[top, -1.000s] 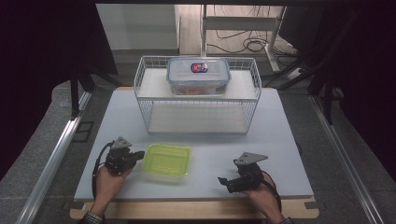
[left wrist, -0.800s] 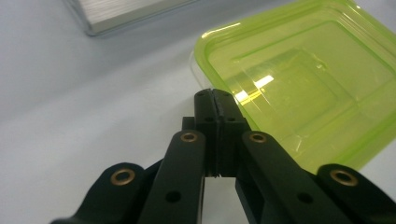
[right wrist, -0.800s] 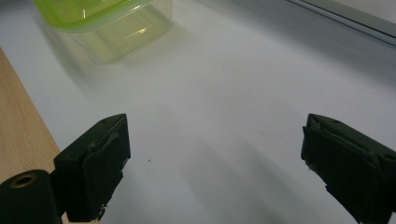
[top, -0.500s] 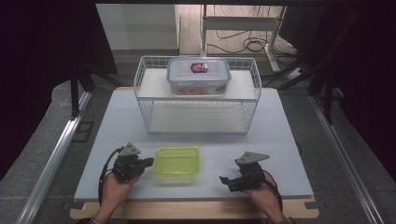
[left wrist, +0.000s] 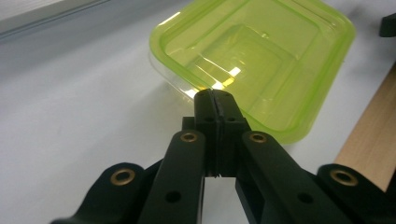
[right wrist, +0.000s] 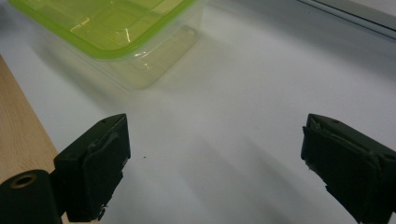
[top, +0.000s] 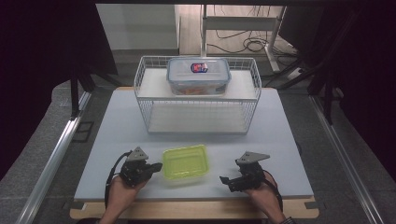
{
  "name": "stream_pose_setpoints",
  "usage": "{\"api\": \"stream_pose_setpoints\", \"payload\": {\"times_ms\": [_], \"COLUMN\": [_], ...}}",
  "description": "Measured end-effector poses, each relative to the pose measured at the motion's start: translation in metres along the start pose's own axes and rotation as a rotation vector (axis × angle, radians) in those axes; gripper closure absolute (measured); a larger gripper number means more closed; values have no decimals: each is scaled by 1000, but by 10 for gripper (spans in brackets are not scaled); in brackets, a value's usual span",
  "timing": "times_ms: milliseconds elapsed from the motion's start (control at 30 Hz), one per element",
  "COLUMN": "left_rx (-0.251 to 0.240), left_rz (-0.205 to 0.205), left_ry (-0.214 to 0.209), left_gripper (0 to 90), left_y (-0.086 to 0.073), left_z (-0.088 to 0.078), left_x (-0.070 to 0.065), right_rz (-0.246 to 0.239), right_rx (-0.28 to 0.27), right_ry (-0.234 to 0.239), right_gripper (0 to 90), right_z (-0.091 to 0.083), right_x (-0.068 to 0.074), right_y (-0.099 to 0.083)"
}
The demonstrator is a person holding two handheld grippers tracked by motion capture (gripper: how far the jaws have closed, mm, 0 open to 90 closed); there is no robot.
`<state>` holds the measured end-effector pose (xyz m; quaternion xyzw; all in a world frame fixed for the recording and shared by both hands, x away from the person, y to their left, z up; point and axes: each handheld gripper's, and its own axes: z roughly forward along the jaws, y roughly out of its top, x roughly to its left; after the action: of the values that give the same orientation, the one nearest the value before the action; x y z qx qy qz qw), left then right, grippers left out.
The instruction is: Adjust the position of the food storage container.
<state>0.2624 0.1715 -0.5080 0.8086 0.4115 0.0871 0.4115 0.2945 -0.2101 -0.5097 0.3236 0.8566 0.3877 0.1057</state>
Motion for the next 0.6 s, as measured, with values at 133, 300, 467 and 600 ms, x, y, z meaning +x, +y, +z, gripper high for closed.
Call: {"api": "stream_pose_setpoints", "payload": {"times_ms": [133, 300, 467, 600], "left_rx": [-2, -2, 1, 4], "left_rz": [16, 32, 46, 51], "left_ry": [-20, -39, -52, -68], "left_gripper": [898, 899, 898, 898], "left_y": [2, 3, 4, 5], "left_z": [3, 5, 7, 8], "left_x": [-5, -10, -13, -16], "right_rz": [5, 16, 12, 11], "right_rx": [0, 0, 1, 0], "right_ry": [4, 8, 6, 6], "right_gripper": [84, 83, 83, 83], "right_z": [0, 1, 1, 1], "right_x": [0, 0, 0, -1], "right_y": [0, 0, -1, -1]}}
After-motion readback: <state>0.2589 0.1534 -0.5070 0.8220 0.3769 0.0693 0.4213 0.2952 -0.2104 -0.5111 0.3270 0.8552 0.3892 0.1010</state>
